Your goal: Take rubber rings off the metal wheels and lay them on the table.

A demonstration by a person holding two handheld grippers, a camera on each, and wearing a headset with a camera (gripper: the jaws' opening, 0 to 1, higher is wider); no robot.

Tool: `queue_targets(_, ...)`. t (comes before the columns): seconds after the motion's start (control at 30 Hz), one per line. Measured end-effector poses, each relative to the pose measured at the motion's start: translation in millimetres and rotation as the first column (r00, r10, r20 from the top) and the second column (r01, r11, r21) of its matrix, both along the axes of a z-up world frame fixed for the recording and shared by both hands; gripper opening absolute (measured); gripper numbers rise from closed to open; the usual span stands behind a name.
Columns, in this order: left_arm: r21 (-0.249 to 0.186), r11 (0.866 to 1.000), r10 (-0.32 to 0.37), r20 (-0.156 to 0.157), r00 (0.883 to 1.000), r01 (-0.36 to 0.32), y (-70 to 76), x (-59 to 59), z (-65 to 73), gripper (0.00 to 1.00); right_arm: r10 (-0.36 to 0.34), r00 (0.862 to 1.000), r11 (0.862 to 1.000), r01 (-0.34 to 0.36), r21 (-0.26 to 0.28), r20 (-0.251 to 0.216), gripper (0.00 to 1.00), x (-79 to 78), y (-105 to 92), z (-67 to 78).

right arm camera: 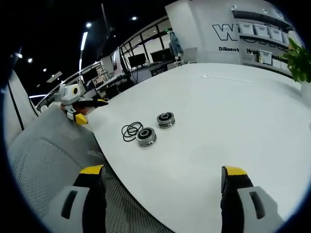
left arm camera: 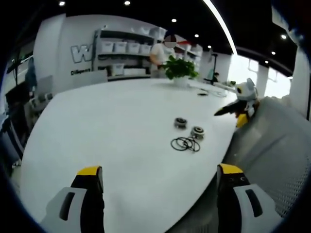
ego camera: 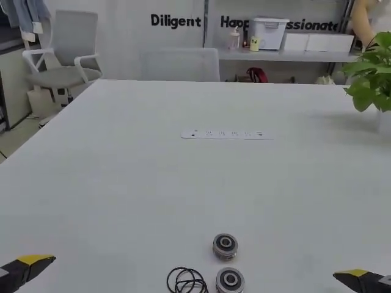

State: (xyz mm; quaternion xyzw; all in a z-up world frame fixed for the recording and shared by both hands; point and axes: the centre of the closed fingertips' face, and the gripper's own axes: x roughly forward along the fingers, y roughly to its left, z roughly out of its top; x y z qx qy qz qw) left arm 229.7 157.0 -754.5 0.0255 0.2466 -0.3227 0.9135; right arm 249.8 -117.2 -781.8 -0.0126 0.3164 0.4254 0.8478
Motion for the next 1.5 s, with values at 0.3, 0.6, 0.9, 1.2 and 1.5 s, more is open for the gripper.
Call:
queue_targets(0.3, 0.000, 1.000, -0.003, -0.006, 1.000, 0.003, -0.3, -0.7, -0.6, 0.99, 0.000, 1.000, 1.000, 0.000, -0.012, -0.005, 0.95, 0.8, -2.5, -2.5)
queue_targets(0.6, -0.002, 1.000, -0.005, -0.015, 1.000, 0.005, -0.3, -1.4, -1.7, 0.98, 0.004, 1.000, 1.000, -0.004, -0.015, -0.009, 0.94, -0.7, -1.9, -3.5)
queue_targets(0.9, -0.003, 1.000, -0.008, -0.018, 1.000, 0.008, -0.9, -1.8, -2.3, 0.98, 0.005, 1.000, 1.000, -0.006, -0.019, -0.014, 0.93, -1.5, -1.6, -4.4)
queue_targets(1.2, -0.003, 1.000, -0.010, -0.020, 1.000, 0.010, -1.2, -1.8, -2.9, 0.97, 0.005, 1.000, 1.000, -0.005, -0.022, -0.015, 0.92, -2.1, -1.5, -4.7)
queue_targets(1.5, -0.001, 1.000, -0.007, -0.024, 1.000, 0.007, -0.5, -2.0, -3.7, 0.96, 0.007, 1.000, 1.000, -0.008, -0.020, -0.016, 0.91, -2.9, -0.8, -5.0)
